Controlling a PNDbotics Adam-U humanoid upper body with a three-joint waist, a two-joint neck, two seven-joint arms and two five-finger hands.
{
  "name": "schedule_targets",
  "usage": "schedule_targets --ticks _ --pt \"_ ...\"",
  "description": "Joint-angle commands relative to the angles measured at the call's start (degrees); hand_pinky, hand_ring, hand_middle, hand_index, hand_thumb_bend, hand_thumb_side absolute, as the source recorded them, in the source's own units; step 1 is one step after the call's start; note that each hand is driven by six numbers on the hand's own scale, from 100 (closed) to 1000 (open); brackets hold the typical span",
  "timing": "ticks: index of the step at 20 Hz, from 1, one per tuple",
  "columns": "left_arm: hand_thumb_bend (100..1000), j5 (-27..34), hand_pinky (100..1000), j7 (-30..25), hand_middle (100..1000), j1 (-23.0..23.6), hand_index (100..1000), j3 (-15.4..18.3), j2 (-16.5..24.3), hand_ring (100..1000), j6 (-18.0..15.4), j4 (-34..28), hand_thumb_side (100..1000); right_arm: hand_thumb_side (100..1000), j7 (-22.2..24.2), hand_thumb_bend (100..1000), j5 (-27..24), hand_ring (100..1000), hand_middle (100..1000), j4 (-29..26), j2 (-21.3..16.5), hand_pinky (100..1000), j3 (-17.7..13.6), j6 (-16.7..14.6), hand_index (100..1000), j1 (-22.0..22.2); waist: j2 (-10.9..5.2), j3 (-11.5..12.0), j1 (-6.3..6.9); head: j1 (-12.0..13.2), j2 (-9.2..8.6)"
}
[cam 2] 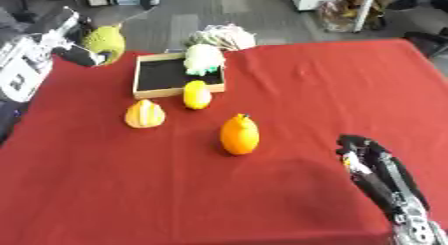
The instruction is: Pick up objects on the table and place them in the box.
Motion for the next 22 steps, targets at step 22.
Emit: schedule_targets --ticks 22 --pt "630 3.34 745 12.80 582 -4.15 732 3.35 -2.30 604 -1.40 9.92 194 525 1.00 100 -0.70 740 728 -1.33 -0.33 744 0.53 0.01 777 -3.14 2.98 -3.53 0.57 1.88 -4.02"
